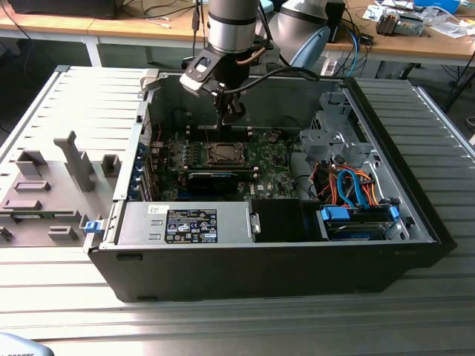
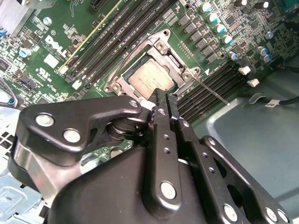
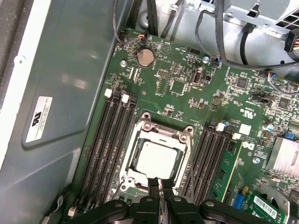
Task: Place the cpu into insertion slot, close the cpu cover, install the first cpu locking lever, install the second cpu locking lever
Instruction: 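Install the first cpu locking lever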
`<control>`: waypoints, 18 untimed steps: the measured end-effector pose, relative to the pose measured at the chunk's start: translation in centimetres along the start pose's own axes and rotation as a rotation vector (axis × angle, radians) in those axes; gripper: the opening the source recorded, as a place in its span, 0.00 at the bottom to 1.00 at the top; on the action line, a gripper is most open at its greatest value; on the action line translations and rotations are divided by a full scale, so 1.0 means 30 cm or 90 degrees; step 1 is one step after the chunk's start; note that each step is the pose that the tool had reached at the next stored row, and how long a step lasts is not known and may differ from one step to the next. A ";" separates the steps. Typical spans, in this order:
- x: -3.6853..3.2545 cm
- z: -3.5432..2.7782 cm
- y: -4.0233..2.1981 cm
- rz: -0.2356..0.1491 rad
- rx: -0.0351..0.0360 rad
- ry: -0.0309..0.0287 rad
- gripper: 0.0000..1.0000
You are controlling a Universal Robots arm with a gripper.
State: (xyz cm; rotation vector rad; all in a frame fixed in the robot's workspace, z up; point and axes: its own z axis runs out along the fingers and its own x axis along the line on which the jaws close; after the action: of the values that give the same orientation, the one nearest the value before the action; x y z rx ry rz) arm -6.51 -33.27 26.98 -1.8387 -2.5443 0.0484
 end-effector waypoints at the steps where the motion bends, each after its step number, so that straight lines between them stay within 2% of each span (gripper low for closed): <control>1: 0.000 0.000 0.000 -0.003 0.0000 -0.0001 0.16; 18: 0.000 0.000 0.000 -0.030 -0.0005 -0.0008 0.16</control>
State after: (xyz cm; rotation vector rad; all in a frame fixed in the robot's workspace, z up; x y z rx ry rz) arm -6.51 -33.27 26.98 -1.7796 -2.5869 0.0484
